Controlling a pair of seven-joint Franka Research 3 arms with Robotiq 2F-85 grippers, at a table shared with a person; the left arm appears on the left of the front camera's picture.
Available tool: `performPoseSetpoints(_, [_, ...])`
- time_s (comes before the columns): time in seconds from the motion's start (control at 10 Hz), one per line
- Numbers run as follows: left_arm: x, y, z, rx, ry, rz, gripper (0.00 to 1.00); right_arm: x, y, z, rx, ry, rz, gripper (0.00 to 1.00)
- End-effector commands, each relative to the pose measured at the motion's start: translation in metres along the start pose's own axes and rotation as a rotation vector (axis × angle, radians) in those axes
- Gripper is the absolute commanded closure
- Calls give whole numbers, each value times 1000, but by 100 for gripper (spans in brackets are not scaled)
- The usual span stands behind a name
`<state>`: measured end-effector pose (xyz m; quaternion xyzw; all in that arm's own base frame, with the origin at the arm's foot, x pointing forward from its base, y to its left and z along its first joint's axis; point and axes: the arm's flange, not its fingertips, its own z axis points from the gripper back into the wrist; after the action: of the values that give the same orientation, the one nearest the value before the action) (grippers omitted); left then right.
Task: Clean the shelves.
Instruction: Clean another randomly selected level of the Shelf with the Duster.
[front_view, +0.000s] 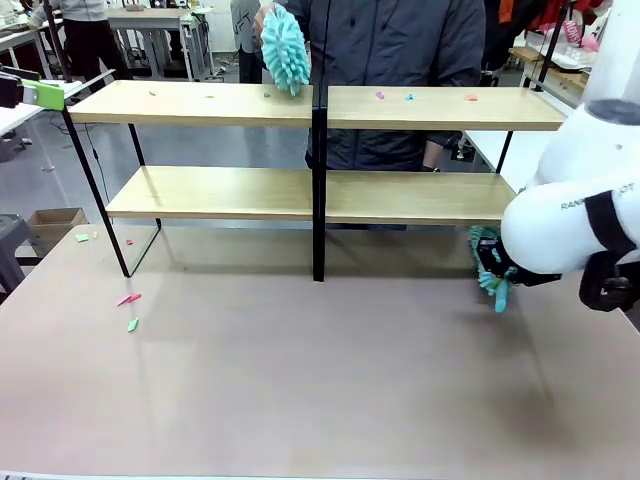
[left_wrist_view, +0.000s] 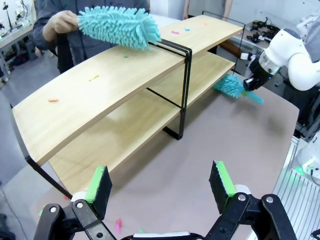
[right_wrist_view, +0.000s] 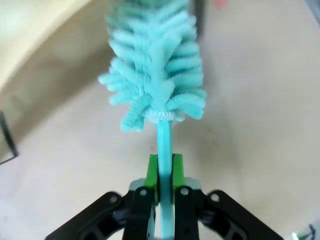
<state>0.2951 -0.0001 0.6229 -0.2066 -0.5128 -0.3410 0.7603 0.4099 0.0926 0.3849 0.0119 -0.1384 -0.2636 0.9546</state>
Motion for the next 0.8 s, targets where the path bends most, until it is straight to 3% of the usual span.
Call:
performPoseSetpoints(0.0, [0, 0, -1, -5, 0, 5, 0, -53, 11, 28, -22, -9, 87, 87])
performPoseSetpoints(0.2, [0, 0, -1, -5, 0, 5, 0, -63, 28, 29, 94, -36, 256, 87])
performPoseSetpoints(0.6, [0, 0, -1, -5, 0, 5, 0, -66, 28, 30, 203, 81, 312, 87])
performPoseSetpoints(0.7, [0, 0, -1, -5, 0, 5, 0, -65, 20, 41, 288, 155, 353, 87])
